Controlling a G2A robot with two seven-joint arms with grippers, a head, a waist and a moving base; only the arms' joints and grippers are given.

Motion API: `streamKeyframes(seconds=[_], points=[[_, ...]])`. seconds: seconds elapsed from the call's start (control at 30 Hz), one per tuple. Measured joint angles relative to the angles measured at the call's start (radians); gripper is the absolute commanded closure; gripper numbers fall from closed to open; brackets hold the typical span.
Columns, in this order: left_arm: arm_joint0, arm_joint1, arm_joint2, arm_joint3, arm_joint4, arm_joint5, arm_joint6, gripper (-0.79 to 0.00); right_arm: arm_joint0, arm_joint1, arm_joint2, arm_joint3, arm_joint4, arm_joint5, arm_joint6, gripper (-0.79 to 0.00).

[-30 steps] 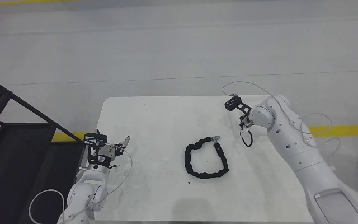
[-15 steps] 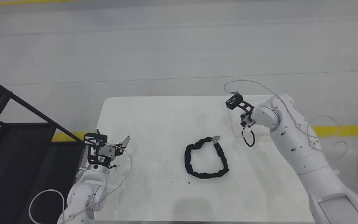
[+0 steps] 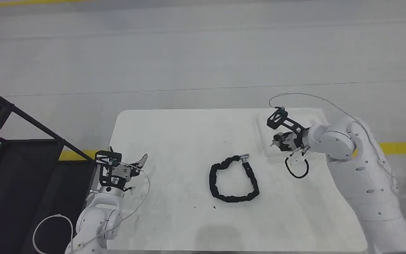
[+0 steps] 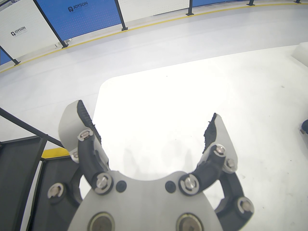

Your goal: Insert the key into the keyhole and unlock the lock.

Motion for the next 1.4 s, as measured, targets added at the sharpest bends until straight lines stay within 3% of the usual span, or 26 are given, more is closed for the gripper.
streamKeyframes(seconds=[0.33, 0.57, 0.8, 1.33, 1.4], points=[[0.0, 0.0, 0.0, 0.0, 0.0, 0.0, 0.0, -0.785, -0.102, 0.118, -0.031, 0.031, 0.375, -0.092, -0.091, 0.0], [0.0, 0.0, 0.0, 0.0, 0.0, 0.0, 0.0, -0.785, -0.071, 0.204, -0.162, 0.191, 0.707, -0.212, -0.212, 0.0], [0.0, 0.0, 0.0, 0.0, 0.0, 0.0, 0.0, -0.785, -0.04, 0.278, -0.336, 0.324, 0.94, -0.386, -0.386, 0.0], [0.0, 0.0, 0.0, 0.0, 0.0, 0.0, 0.0, -0.785, -0.041, 0.284, -0.346, 0.333, 0.963, -0.403, -0.402, 0.0], [0.0, 0.0, 0.0, 0.0, 0.0, 0.0, 0.0, -0.785, -0.059, 0.289, -0.336, 0.383, 1.001, -0.435, -0.435, 0.0]])
